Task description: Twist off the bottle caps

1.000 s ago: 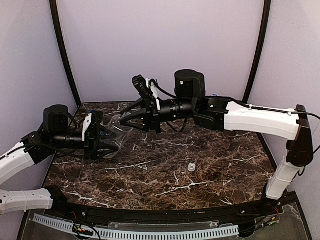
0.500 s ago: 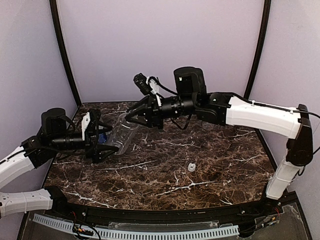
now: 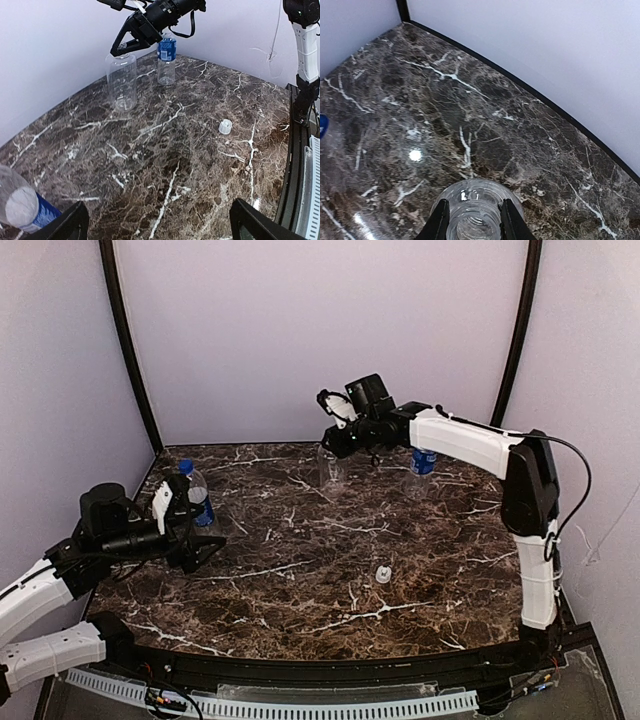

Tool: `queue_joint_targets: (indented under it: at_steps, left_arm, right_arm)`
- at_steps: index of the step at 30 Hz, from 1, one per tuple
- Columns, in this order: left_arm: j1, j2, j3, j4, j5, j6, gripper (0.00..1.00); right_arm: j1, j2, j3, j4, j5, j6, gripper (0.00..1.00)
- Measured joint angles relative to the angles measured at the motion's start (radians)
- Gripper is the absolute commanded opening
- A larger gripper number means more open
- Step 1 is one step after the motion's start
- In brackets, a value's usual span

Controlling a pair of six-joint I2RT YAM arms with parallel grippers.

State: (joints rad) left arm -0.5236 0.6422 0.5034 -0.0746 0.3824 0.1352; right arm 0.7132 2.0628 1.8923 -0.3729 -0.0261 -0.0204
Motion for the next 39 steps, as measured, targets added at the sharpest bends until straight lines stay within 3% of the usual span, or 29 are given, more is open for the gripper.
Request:
queue_joint_targets:
  at_steps: [6,17,22,26,30,39]
  left_arm:
    - [0.066,-0.022,-0.132,0.043,0.019,-0.115,0.99]
    - [0.12,-0.056,-0.234,0.134,0.013,-0.2,1.0]
    - [0.128,-0.061,-0.239,0.156,0.013,-0.207,1.0]
    - [0.128,-0.061,-0.248,0.169,0.013,-0.208,1.0]
    - [0.128,-0.061,-0.252,0.172,0.017,-0.209,1.0]
    - [0.128,-0.061,-0.252,0.179,0.021,-0.208,1.0]
  right_arm:
    - [-0.035,0.196,0.188,-0.08,0.069,-0.034,0.0]
    - [-0.07,0.24,0.251,-0.094,0.052,-0.012,0.02]
    - [-0.077,0.24,0.242,-0.079,0.048,0.016,0.55]
    - [-0.086,0.24,0.227,-0.077,0.05,0.034,0.7]
    - [-0.091,0.24,0.226,-0.083,0.05,0.031,0.96]
    - [-0.094,0.217,0.243,-0.115,0.05,-0.001,0.99]
